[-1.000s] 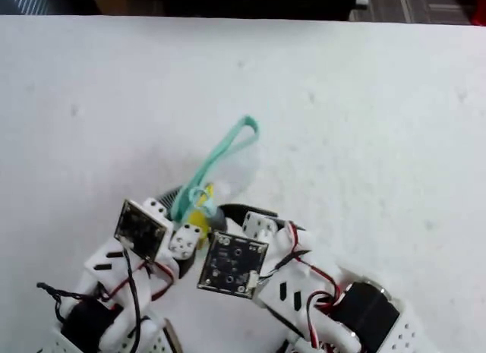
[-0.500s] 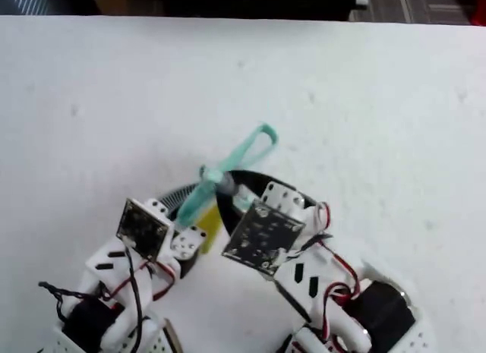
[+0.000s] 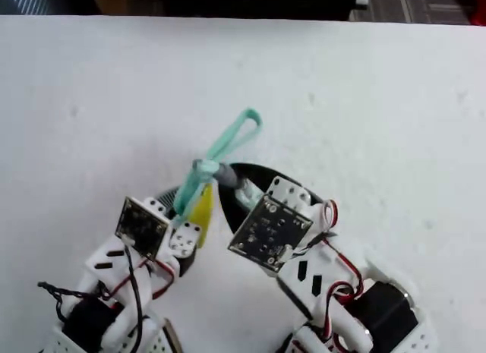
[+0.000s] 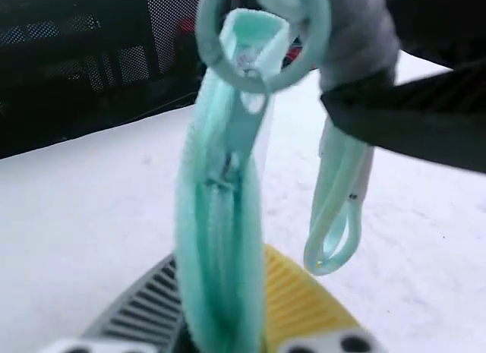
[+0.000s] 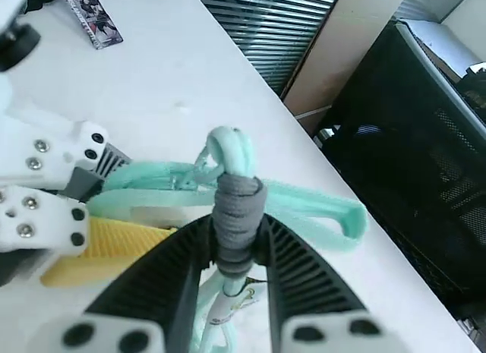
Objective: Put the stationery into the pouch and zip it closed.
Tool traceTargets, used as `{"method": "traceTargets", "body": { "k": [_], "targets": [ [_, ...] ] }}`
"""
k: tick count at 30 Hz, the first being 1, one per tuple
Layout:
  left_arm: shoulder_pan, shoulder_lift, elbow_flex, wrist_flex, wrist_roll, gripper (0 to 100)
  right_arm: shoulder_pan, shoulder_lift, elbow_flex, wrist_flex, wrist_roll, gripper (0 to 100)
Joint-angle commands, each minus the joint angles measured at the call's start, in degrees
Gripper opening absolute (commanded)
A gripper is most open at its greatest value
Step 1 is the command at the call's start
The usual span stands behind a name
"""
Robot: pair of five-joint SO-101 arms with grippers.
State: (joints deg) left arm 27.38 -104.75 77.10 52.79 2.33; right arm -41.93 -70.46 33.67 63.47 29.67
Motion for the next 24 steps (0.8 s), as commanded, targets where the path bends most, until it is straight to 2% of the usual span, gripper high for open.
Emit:
{"method": "traceTargets", "body": {
  "k": [1, 5, 13, 24],
  "targets": [
    [-0.22, -0.04, -2.37, -1.14, -0.44, 2, 5.14, 1.36, -2.99, -3.91, -0.35, 1.7],
    [-0.22, -0.04, -2.64, -0.88, -0.44, 2, 10.68, 7.96, -3.43, -7.52, 2.90, 1.7],
    [-0.40, -0.04, -2.64, -0.79, -0.44, 2, 13.05, 17.27, -9.23, -8.40, 2.73, 1.7],
    [-0.22, -0.04, -2.64, 0.00, -2.90, 2, 24.04, 24.04, -14.51, -8.57, 3.08, 1.7]
  ]
}}
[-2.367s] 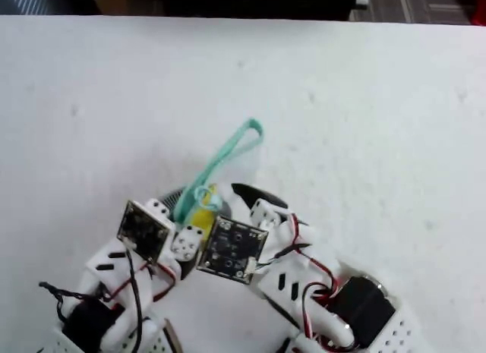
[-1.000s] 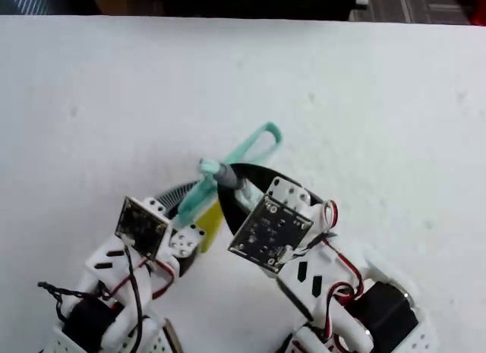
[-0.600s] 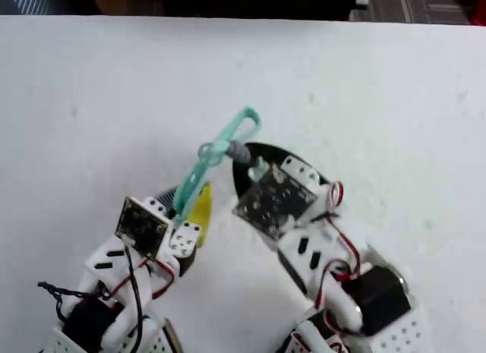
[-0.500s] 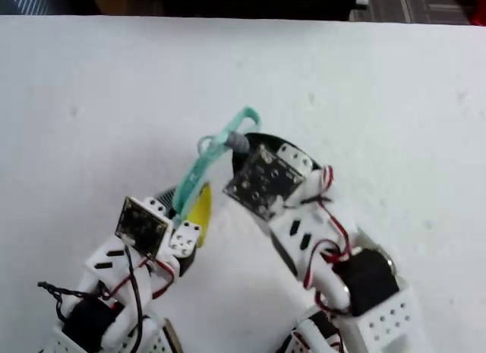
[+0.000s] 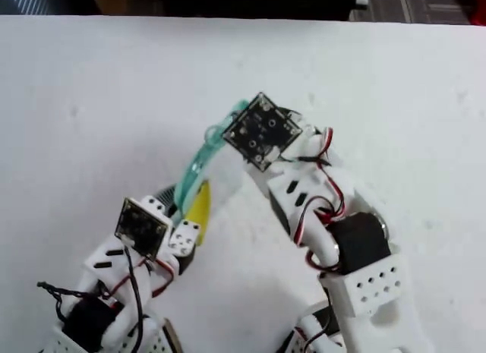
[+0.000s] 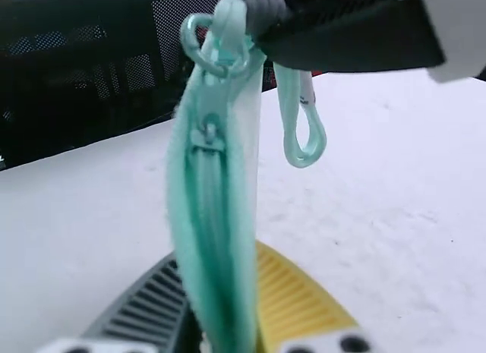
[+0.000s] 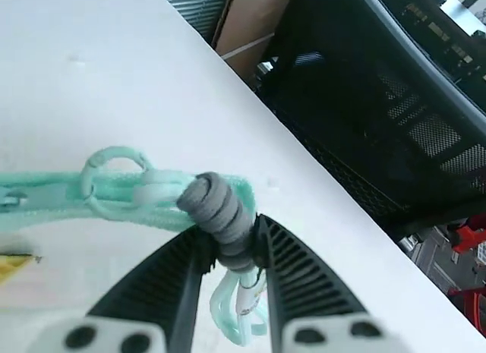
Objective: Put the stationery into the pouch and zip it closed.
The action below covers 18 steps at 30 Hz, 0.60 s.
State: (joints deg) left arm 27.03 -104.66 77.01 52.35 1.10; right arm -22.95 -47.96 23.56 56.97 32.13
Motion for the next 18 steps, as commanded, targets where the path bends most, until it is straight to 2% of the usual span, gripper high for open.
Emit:
{"method": "traceTargets", "body": {
  "k": [1, 18],
  "targets": [
    [0.13, -0.13, -2.64, 0.70, -1.67, 2, 5.85, 2.15, -4.75, -2.07, 0.53, 1.7],
    [0.13, -0.13, -3.43, 2.37, -2.02, 2, 15.25, 11.47, -5.63, -9.10, 0.26, 1.7]
  ]
}}
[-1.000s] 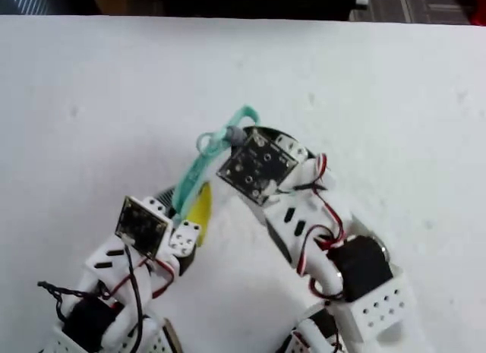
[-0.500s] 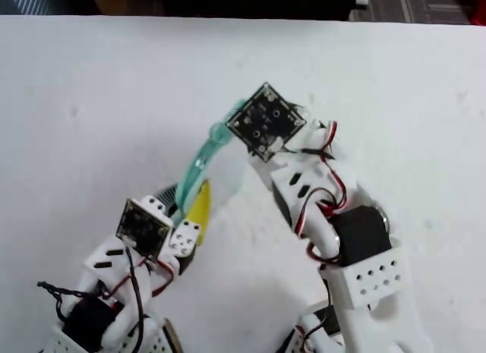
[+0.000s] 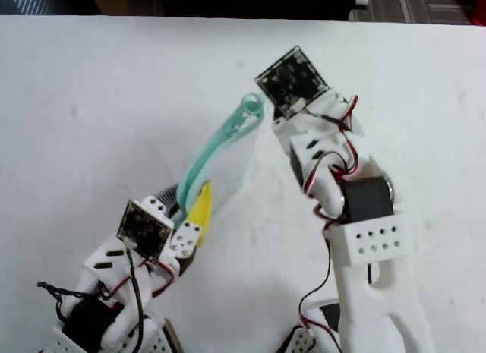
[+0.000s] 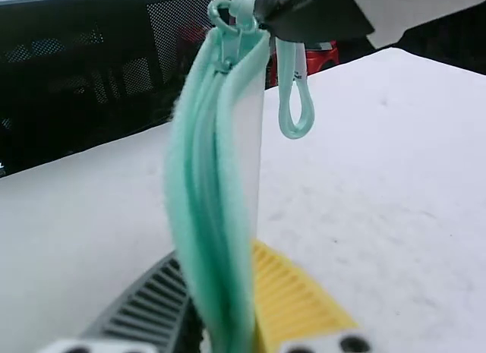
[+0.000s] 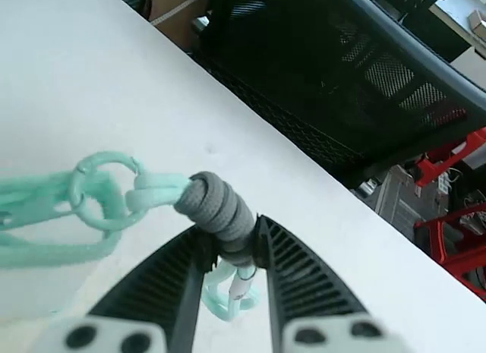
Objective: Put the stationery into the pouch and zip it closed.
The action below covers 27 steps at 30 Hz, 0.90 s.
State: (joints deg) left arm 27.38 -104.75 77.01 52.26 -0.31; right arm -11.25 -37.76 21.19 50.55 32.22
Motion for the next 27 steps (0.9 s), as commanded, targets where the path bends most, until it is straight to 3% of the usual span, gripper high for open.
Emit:
{"method": "traceTargets", "body": {
  "k": [1, 13, 27],
  "targets": [
    [-0.22, -0.04, -3.96, 3.16, -0.62, 2, 3.74, 1.89, -3.34, -2.86, 0.18, 1.7],
    [-0.66, -0.04, -4.57, 4.13, -0.62, 2, 11.74, 7.78, -3.34, -10.07, 0.18, 1.7],
    [-0.66, -0.04, -4.48, 4.22, -0.62, 2, 10.59, 7.78, -3.34, -9.80, -3.08, 1.7]
  ]
}}
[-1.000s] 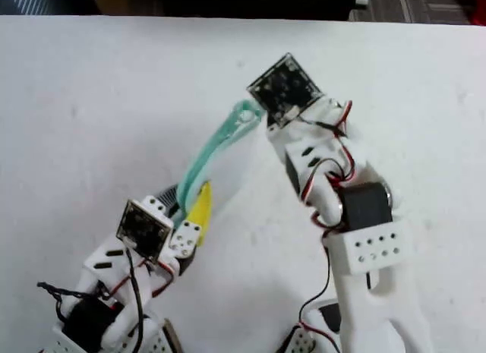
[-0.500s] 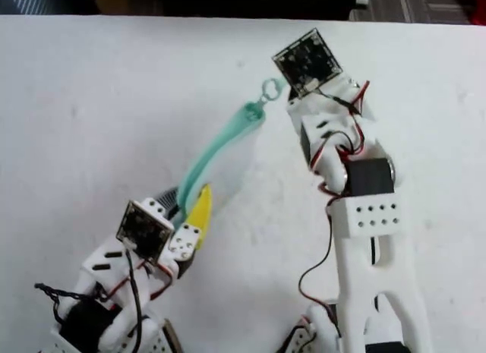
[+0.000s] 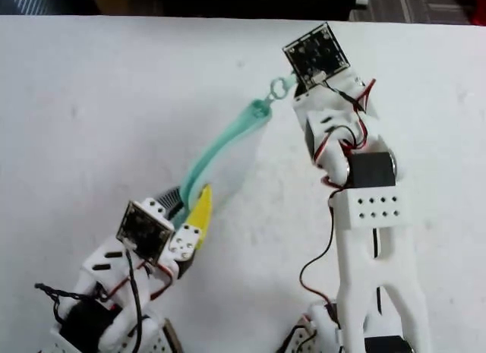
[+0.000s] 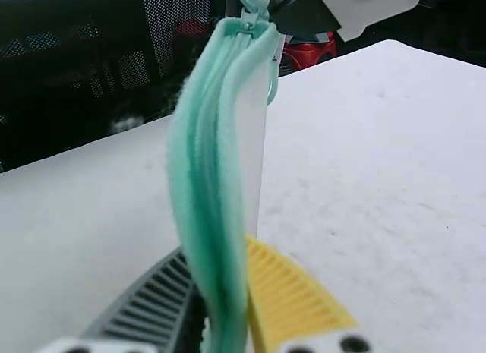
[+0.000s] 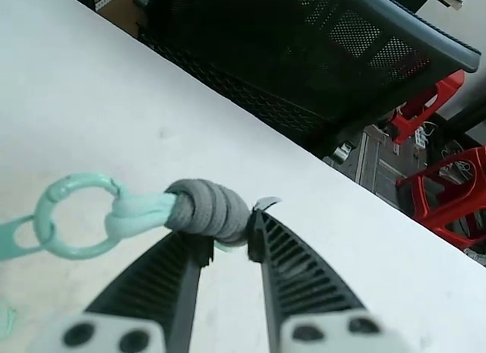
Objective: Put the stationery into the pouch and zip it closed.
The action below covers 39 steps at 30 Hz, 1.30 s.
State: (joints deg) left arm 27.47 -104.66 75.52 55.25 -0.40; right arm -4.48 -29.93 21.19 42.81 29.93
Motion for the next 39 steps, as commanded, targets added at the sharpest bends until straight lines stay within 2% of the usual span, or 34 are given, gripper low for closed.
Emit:
{"method": "traceTargets", "body": {
  "k": [1, 23, 25, 29, 32, 36, 39],
  "targets": [
    [-0.75, -0.13, -2.99, 1.23, -0.53, 2, 3.82, 0.04, -3.34, -2.07, -0.79, 1.7],
    [-0.75, -0.13, -2.99, 1.23, -0.53, 2, 3.91, -0.13, -3.08, -2.07, -1.49, 2.0],
    [-0.75, -0.13, -2.99, 1.23, -0.53, 2, 3.74, -0.13, -3.16, -2.07, -3.60, 6.3],
    [-0.75, -0.13, -2.99, 1.23, -0.53, 2, 4.00, -0.22, -3.25, -0.48, -9.76, 28.7],
    [-0.75, -0.13, -2.99, 1.23, -0.53, 2, 3.82, -0.22, -3.25, 3.65, -8.18, 40.1],
    [-0.75, -0.13, -2.99, 1.23, -0.53, 2, 5.23, -0.22, -3.34, 6.64, -3.16, 38.3],
    [-0.75, -0.13, -2.99, 1.23, -0.53, 2, 7.52, -1.36, -4.40, 8.13, -2.37, 34.8]
  ]
}}
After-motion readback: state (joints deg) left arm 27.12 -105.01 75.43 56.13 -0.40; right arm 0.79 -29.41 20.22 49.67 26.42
